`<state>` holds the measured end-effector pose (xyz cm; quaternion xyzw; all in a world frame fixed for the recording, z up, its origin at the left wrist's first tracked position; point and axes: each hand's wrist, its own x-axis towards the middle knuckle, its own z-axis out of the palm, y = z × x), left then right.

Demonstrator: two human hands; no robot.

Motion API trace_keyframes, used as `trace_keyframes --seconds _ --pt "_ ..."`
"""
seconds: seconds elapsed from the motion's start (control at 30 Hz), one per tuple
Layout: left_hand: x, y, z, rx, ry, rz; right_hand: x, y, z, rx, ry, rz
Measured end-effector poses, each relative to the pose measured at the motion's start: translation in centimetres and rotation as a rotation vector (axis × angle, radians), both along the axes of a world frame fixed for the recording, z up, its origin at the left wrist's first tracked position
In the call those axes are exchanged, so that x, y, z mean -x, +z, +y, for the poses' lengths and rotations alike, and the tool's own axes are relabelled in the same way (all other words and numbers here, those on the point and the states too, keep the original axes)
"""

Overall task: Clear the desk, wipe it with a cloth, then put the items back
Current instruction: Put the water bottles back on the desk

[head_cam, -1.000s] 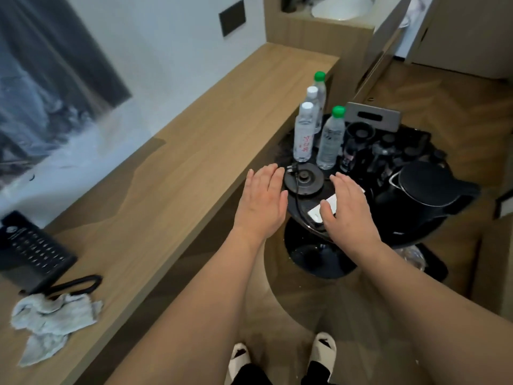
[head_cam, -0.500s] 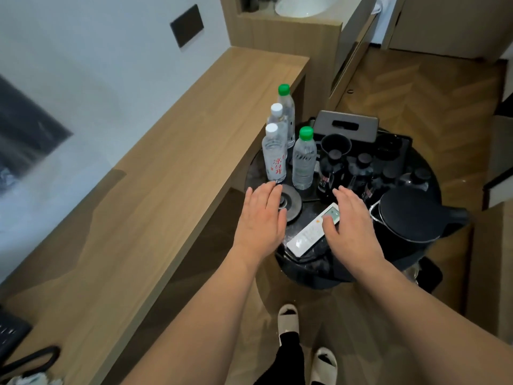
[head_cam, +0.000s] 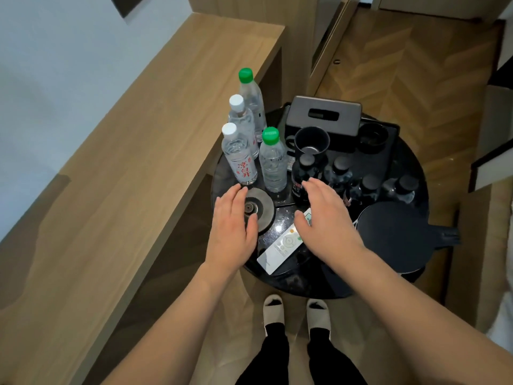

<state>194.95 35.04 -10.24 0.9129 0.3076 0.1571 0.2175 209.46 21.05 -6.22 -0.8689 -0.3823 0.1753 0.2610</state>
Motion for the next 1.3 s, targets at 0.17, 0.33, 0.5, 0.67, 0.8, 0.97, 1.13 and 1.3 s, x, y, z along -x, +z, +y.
trace_keyframes --seconds 0.17,0.33,0.5,0.67,0.8,0.97,1.13,1.3 --pt "-1.1 0.0 -1.0 0.046 0.041 0.019 -1.6 0.0 -0.5 0.076 0.033 0.060" --pt "-1.6 0.5 -1.0 0.051 0.073 0.008 -2.3 0.6 -0.4 0.097 0.077 0.077" --pt "-2.2 0.4 -0.1 0.078 0.111 -0.021 -2.8 1.9 0.7 0.014 0.082 0.092" --pt "-2.8 1.4 0.9 0.205 0.235 -0.106 -3.5 2.8 3.2 -0.102 0.047 0.091" --pt "-3.7 2.3 3.1 0.252 0.314 -0.155 -4.4 3.3 5.9 -0.189 0.037 0.045" --pt "-5.7 3.9 6.5 0.257 0.349 -0.210 -5.7 3.6 8.8 -0.201 0.031 0.034" --pt "-8.3 5.7 10.8 0.194 0.325 -0.299 -7.0 3.4 11.2 -0.128 0.052 0.037" --pt "-12.1 8.3 15.6 0.285 0.252 -0.213 -7.8 2.8 12.6 -0.030 0.104 0.116"
